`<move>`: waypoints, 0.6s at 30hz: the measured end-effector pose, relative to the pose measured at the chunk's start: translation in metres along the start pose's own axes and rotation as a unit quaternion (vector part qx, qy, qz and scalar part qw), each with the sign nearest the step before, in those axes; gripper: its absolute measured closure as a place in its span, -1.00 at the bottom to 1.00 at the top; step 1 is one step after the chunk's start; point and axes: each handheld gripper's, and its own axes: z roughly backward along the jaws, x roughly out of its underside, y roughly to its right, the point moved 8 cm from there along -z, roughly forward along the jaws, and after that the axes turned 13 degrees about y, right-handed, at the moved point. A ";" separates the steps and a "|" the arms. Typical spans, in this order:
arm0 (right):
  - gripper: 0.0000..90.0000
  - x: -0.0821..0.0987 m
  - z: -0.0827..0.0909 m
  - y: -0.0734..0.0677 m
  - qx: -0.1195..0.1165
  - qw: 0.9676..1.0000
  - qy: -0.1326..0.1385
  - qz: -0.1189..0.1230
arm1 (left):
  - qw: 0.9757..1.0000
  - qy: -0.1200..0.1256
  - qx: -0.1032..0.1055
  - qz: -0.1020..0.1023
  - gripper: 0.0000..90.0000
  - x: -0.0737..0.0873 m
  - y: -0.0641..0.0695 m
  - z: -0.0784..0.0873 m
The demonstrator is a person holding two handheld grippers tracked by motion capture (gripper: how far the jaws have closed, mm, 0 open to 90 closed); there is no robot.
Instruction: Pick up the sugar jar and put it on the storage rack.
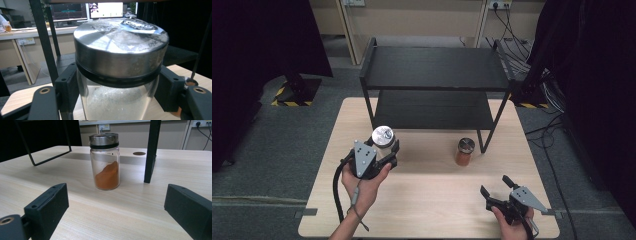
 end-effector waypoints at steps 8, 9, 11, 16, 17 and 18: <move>-0.87 0.000 0.000 0.000 -0.001 1.000 -0.001 0.001 | 1.000 0.016 -0.010 -0.007 -0.31 -0.023 0.000 -0.016; -0.87 0.000 0.000 0.000 -0.001 1.000 -0.001 0.002 | 1.000 0.016 -0.010 -0.007 -0.31 -0.023 0.000 -0.016; -0.87 0.000 0.000 0.000 -0.002 1.000 -0.001 0.001 | 1.000 0.019 -0.012 -0.008 -0.31 -0.028 -0.001 -0.020; -0.87 0.000 0.000 0.000 -0.002 1.000 -0.002 0.001 | 1.000 0.022 -0.016 -0.008 -0.31 -0.042 -0.003 -0.029; -0.87 0.000 0.000 0.000 -0.002 1.000 -0.002 0.001 | 1.000 0.022 -0.016 -0.008 -0.31 -0.042 -0.003 -0.029; -0.87 0.000 0.000 0.000 -0.002 1.000 -0.002 0.001 | 1.000 0.024 -0.018 -0.007 -0.31 -0.044 -0.003 -0.029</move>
